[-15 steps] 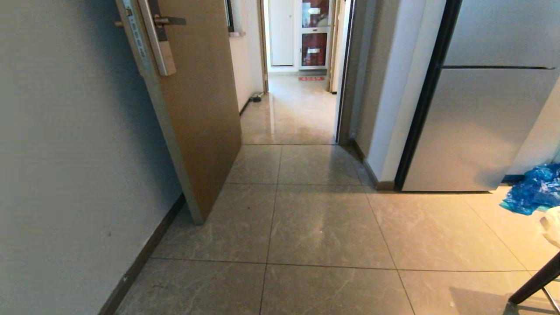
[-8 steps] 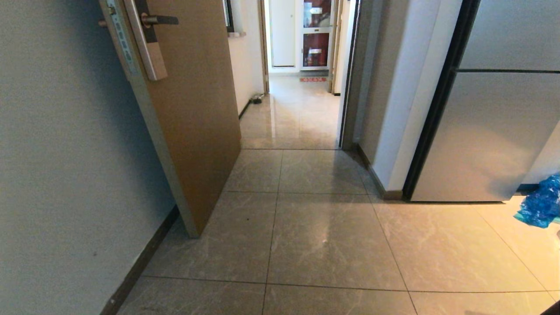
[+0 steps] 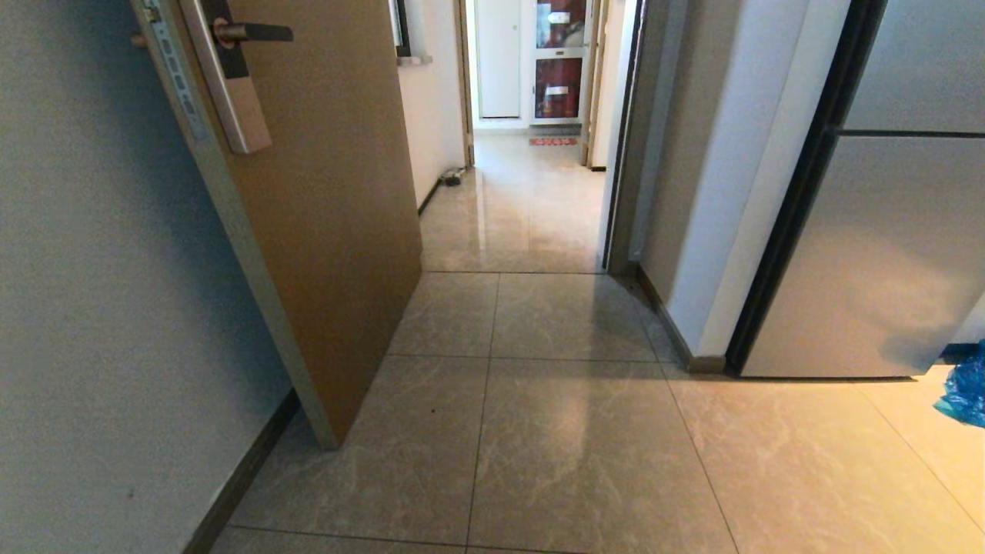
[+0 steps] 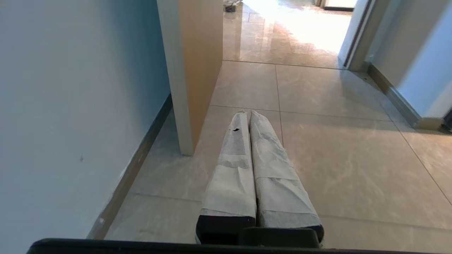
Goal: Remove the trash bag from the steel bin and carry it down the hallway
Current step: Put the trash bag at the door
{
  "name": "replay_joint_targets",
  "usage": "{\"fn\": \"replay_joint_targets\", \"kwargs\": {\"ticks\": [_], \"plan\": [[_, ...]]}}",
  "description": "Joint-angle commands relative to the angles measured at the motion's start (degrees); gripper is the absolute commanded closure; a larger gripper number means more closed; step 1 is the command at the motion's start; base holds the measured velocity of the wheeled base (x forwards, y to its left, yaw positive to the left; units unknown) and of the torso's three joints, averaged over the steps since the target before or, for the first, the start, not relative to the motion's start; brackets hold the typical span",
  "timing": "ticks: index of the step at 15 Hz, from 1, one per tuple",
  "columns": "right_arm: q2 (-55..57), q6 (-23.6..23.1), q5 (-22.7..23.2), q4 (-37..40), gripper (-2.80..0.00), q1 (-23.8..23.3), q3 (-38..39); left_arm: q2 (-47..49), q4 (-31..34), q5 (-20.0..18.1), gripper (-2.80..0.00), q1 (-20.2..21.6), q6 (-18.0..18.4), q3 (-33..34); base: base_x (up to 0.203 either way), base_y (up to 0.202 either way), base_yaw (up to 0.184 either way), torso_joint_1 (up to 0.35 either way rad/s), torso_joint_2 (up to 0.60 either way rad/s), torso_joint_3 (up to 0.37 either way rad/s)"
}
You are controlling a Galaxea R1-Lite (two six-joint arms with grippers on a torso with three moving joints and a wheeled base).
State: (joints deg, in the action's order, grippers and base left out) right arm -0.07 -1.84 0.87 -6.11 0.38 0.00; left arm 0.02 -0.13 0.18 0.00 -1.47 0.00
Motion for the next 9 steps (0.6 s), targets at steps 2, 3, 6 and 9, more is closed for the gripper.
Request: {"fn": "replay_joint_targets", "kwargs": {"ticks": [2,3,6,9], "plan": [[-0.01,-0.07,0.01,-0.04,0.0,-0.01,2.29,-0.02,-0.04,-0.01,0.0,0.0,-0.02,0.04,0.194,0.0,-0.001,0.001,0.0,0.002],[-0.01,-0.09,0.01,-0.04,0.0,0.01,2.29,-0.11,-0.04,-0.01,0.0,0.0,0.0,0.01,0.193,0.0,0.001,-0.001,0.0,0.002],[-0.01,-0.09,0.01,-0.04,0.0,-0.02,2.29,-0.06,-0.04,-0.01,0.0,0.0,0.06,0.05,0.192,0.0,0.001,0.005,0.0,0.001],[-0.01,-0.01,0.01,-0.04,0.0,0.06,2.29,-0.02,-0.04,-0.01,0.0,0.0,0.06,0.03,0.195,0.0,0.002,0.004,0.01,0.002]]}}
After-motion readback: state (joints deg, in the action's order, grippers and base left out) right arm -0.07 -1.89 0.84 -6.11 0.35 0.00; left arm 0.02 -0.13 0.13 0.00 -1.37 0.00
